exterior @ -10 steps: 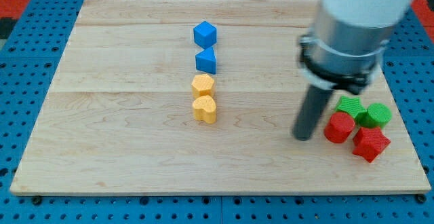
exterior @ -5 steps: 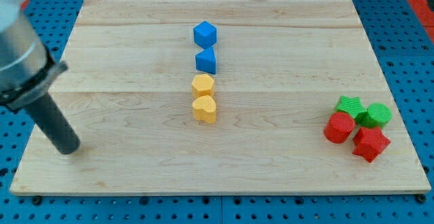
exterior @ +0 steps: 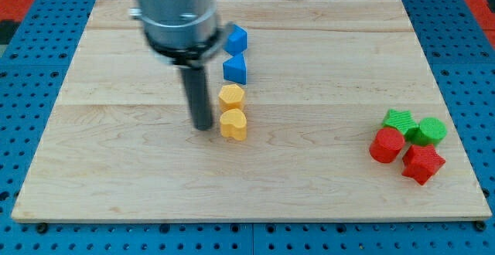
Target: Slide the yellow heart towards the red circle
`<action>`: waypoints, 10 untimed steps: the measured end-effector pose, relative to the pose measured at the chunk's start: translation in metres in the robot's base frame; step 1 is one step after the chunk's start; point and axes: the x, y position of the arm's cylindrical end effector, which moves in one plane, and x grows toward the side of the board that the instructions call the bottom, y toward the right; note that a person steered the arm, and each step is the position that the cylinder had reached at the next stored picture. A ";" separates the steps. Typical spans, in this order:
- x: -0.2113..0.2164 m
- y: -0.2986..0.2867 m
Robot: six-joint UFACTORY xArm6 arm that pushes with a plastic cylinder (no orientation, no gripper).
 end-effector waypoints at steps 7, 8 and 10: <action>-0.018 0.120; 0.000 0.154; -0.003 0.124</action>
